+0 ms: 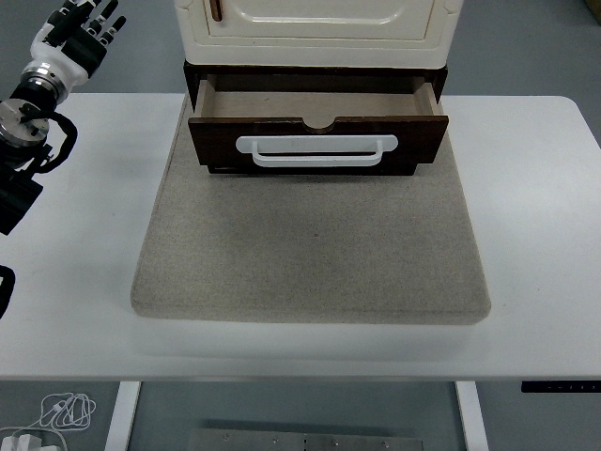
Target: Open the drawer under the combination cabinet
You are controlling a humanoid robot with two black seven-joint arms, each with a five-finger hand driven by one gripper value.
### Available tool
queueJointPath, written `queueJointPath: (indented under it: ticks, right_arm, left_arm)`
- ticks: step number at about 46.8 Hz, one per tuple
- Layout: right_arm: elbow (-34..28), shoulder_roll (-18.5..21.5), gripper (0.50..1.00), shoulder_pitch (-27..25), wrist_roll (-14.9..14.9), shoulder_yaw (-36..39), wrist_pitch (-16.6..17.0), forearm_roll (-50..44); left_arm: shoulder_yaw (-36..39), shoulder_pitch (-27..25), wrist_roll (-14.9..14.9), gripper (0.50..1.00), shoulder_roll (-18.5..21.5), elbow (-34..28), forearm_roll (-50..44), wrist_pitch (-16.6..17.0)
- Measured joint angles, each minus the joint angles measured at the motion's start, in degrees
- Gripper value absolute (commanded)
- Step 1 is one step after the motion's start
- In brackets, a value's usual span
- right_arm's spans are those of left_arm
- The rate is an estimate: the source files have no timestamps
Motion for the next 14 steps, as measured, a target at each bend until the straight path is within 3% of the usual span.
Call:
queueJointPath:
  ticks: [14]
  right_arm:
    - [0.0, 0.0, 0.926, 0.0, 0.3, 0.1, 1.0, 0.0]
  left_arm:
    - [-0.8, 0.1, -0.5, 1.000, -2.0, 1.9, -2.6, 0.0]
